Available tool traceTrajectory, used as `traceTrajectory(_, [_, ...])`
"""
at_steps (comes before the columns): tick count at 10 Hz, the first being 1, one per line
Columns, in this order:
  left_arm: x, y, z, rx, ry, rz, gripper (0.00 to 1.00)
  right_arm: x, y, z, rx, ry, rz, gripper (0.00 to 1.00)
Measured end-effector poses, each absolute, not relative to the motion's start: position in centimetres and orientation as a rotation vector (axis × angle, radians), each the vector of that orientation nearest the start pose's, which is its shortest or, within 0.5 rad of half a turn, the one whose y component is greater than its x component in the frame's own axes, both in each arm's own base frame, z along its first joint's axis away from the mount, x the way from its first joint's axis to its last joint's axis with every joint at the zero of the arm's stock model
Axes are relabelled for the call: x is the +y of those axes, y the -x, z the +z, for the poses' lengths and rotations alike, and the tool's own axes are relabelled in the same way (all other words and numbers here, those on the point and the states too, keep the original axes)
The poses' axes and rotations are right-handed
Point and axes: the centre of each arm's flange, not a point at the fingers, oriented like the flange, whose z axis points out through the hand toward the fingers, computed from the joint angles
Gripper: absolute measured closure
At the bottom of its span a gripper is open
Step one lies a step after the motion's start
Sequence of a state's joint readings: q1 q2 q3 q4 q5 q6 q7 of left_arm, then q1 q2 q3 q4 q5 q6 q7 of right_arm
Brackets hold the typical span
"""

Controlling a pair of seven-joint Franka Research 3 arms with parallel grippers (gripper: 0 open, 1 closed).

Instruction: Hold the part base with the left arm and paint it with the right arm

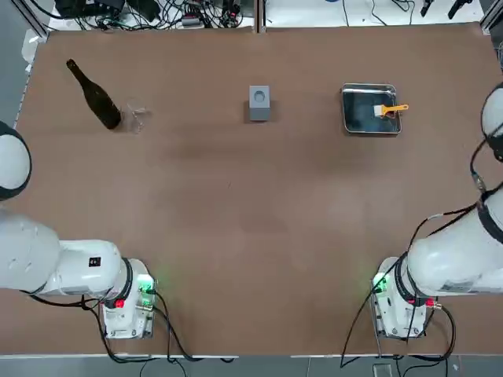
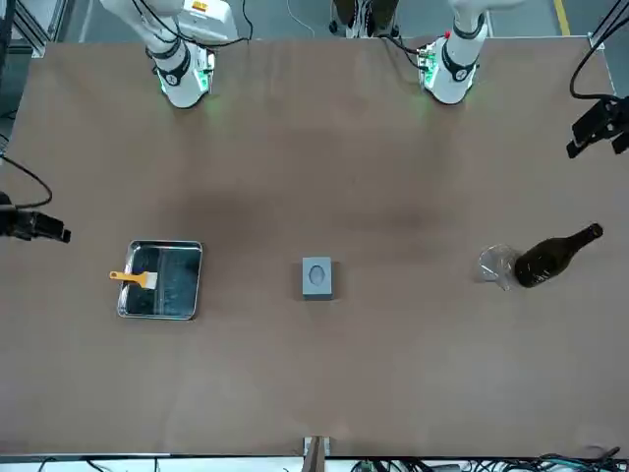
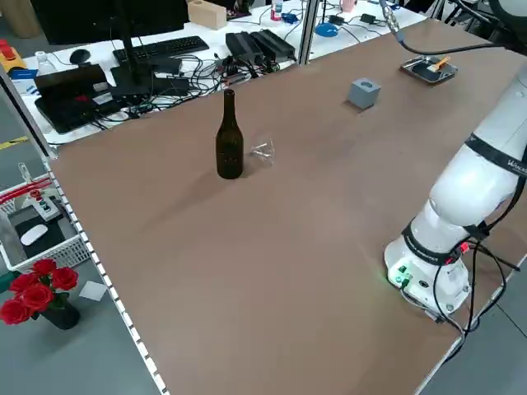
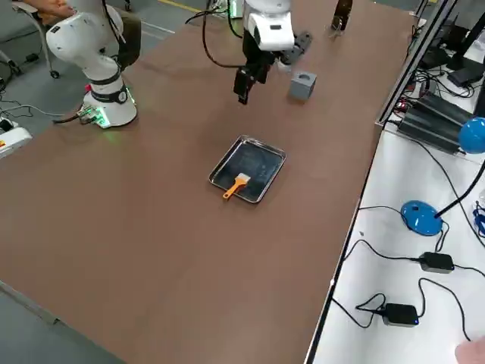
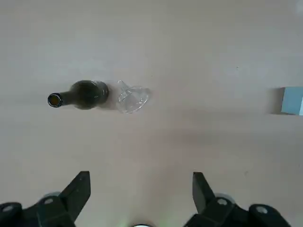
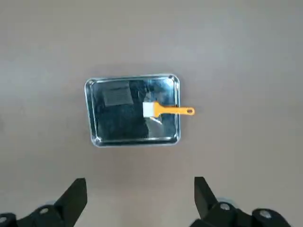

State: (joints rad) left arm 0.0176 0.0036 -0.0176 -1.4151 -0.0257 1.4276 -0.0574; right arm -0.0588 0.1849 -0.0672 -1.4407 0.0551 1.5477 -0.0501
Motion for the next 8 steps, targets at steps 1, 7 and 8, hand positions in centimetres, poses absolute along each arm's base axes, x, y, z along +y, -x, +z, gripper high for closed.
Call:
traceTrajectory(1, [-0.4, -54.0, 68.2, -0.082, 3.166, -0.011, 0.04, -5.9, -57.7, 59.7, 0.108, 3.088, 0.084, 0.0])
traceTrajectory(7, [-0.4, -54.1, 68.0, -0.081, 3.166, -0.007, 0.04, -4.4, -52.0, 63.1, 0.087, 3.139, 0.03, 0.0])
traceTrajectory(8, [-0.4, -54.1, 68.0, -0.081, 3.166, -0.007, 0.04, -4.6, -52.0, 62.9, 0.091, 3.139, 0.033, 0.0])
